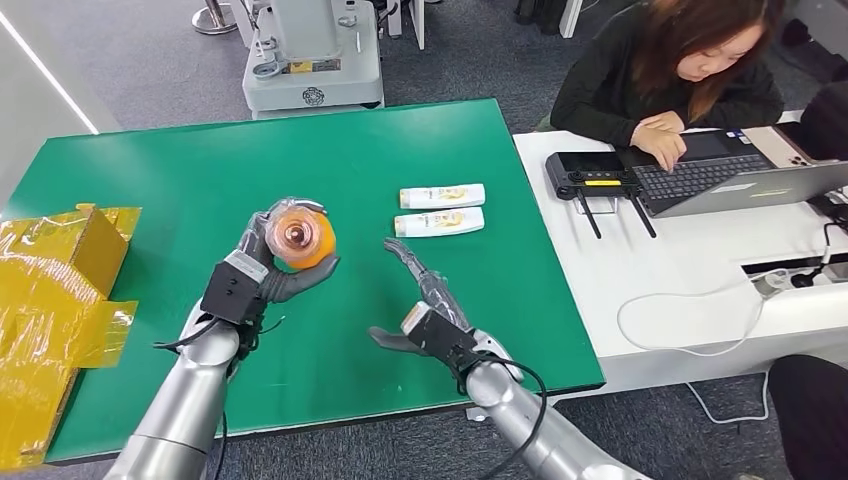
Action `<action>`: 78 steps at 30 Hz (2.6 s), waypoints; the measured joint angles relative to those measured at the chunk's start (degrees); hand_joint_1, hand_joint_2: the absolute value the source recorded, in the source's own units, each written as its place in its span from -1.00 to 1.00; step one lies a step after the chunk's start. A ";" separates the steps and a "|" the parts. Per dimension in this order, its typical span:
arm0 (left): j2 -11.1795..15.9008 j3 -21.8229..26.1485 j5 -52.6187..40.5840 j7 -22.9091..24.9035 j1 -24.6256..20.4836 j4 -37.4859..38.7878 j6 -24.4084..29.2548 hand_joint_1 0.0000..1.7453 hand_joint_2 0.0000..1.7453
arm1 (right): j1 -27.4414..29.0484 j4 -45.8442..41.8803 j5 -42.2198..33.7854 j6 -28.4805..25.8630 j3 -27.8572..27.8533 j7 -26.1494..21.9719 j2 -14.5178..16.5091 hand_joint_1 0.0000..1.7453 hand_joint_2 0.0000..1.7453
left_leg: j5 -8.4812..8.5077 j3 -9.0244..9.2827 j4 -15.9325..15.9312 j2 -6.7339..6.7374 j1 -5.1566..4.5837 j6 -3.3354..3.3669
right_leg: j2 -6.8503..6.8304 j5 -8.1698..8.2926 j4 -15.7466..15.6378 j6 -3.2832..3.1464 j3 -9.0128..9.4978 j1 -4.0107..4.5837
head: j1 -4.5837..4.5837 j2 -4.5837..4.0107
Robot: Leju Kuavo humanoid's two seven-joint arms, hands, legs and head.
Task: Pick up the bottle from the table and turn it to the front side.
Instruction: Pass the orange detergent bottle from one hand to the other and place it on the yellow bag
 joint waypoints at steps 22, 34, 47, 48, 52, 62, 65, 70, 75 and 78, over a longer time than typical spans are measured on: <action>12.85 -1.92 -33.81 8.33 -23.17 8.12 21.26 1.00 1.00 | 11.65 -15.60 -4.84 -2.32 -1.00 -4.42 -3.07 -1.00 1.00 | 0.03 -0.04 -0.01 0.08 0.00 -0.04 | 0.09 0.03 0.02 -0.04 -0.06 0.00 | 0.02 0.00; 19.73 -1.84 -43.67 12.28 -26.77 16.07 18.53 1.00 1.00 | 19.77 -34.70 -10.64 -2.80 -12.75 -5.79 -4.39 -1.00 1.00 | 0.03 -0.04 -0.02 0.15 -0.01 -0.04 | 0.15 0.04 0.03 -0.05 -0.08 -0.01 | 0.02 0.00; 31.05 -4.22 -54.40 19.51 -29.01 26.83 15.63 1.00 1.00 | 24.13 -41.37 -11.50 -2.22 -19.24 -8.20 -4.44 -1.00 1.00 | -0.01 -0.06 -0.06 0.41 0.02 -0.10 | 0.43 0.01 0.10 -0.10 -0.21 0.01 | 0.01 0.00; 32.00 -4.35 -54.93 19.99 -29.12 27.29 15.33 1.00 1.00 | 24.41 -41.66 -11.33 -2.23 -19.56 -8.34 -4.38 -1.00 1.00 | -0.01 -0.06 -0.06 0.40 0.02 -0.10 | 0.43 0.01 0.10 -0.10 -0.22 0.01 | 0.01 0.00; 34.48 -4.71 -56.99 22.65 -30.19 29.27 12.77 1.00 1.00 | 25.97 -43.35 -10.59 -2.26 -20.90 -8.49 -3.97 -1.00 1.00 | 0.00 -0.08 -0.06 0.32 0.03 -0.12 | 0.34 -0.03 0.10 -0.15 -0.23 0.01 | 0.02 0.00; 34.76 -5.25 -57.13 24.71 -32.15 34.03 5.60 1.00 1.00 | 29.80 -48.30 -7.21 -0.30 -24.06 -7.00 -1.64 -1.00 1.00 | 0.01 -0.12 -0.05 0.30 -0.02 -0.12 | 0.30 -0.02 0.09 -0.16 -0.21 -0.02 | 0.03 0.00; 34.71 -5.25 -56.44 23.42 -30.18 34.67 4.84 1.00 1.00 | 30.24 -49.09 -6.34 0.50 -24.61 -6.49 -1.17 -1.00 1.00 | 0.01 -0.12 -0.05 0.30 -0.02 -0.13 | 0.30 -0.03 0.09 -0.16 -0.21 -0.02 | 0.03 0.00; 35.05 -5.25 -56.06 21.98 -24.76 35.52 4.55 1.00 1.00 | 31.45 -49.53 -6.09 0.71 -25.11 -6.31 -0.86 -1.00 1.00 | 0.00 -0.12 -0.06 0.33 0.00 -0.14 | 0.33 -0.04 0.09 -0.18 -0.23 -0.01 | 0.02 0.00; 35.30 -5.25 -55.35 21.54 -20.49 36.41 4.51 1.00 1.00 | 32.75 -49.91 -6.09 0.40 -25.58 -6.31 -0.83 -1.00 1.00 | -0.01 -0.14 -0.07 0.30 0.02 -0.15 | 0.31 -0.07 0.09 -0.22 -0.26 0.01 | 0.03 0.00; 35.29 -5.25 -55.14 21.54 -18.96 36.79 4.44 1.00 1.00 | 33.18 -50.19 -6.08 0.31 -25.69 -6.10 -0.83 -1.00 1.00 | -0.01 -0.14 -0.07 0.31 0.01 -0.15 | 0.31 -0.07 0.09 -0.22 -0.25 0.00 | 0.03 0.00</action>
